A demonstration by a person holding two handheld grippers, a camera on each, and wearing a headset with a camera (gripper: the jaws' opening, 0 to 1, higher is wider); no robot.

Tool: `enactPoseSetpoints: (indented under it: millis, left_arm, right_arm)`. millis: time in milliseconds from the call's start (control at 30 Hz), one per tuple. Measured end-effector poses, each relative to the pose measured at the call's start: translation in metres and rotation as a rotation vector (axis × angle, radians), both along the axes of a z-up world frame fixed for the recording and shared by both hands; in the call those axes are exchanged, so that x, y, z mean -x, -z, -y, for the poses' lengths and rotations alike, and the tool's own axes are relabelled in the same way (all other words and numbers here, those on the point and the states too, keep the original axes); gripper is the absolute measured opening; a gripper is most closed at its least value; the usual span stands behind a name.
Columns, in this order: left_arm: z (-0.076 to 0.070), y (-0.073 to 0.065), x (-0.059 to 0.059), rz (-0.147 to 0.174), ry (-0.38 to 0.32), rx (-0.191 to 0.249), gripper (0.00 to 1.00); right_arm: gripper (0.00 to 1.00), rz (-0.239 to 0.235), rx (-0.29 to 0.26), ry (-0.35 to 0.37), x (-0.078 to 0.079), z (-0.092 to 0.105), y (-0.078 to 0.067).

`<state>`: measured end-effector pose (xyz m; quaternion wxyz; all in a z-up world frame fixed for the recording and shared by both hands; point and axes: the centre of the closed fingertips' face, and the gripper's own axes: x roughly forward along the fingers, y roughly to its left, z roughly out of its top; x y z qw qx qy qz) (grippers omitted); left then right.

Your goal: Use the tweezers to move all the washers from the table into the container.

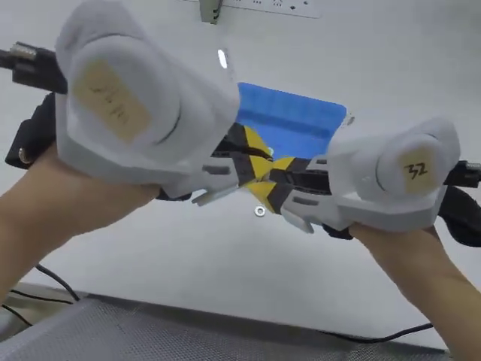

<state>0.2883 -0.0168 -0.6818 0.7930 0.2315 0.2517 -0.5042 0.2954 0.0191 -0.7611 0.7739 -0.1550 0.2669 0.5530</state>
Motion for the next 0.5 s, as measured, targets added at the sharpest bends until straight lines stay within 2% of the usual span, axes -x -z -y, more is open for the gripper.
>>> enactPoseSetpoints:
  millis: [33, 100, 133, 167, 300, 500]
  left_arm:
    - [0.0, 0.001, 0.001, -0.007, -0.002, 0.004, 0.0]
    - [0.001, -0.009, 0.005, -0.015, -0.005, 0.005, 0.0]
    - [-0.003, 0.017, 0.006, -0.022, -0.008, 0.005, 0.0]
    - [-0.003, 0.022, 0.006, -0.026, -0.009, 0.004, 0.0]
    - [-0.002, 0.032, 0.007, -0.035, -0.007, -0.009, 0.0]
    - [-0.004, 0.039, 0.007, -0.04, -0.008, -0.027, 0.0]
  right_arm:
    - [0.08, -0.004, 0.003, -0.002, 0.001, 0.0, 0.001]
    - [0.08, -0.014, 0.004, -0.002, 0.002, 0.001, 0.005]
    - [0.08, -0.017, 0.005, -0.003, 0.002, 0.001, 0.006]
    - [0.08, -0.022, 0.008, -0.004, 0.003, 0.002, 0.008]
    - [0.08, -0.031, 0.017, -0.009, 0.004, 0.003, 0.014]
    - [0.08, -0.036, 0.025, -0.014, 0.005, 0.003, 0.018]
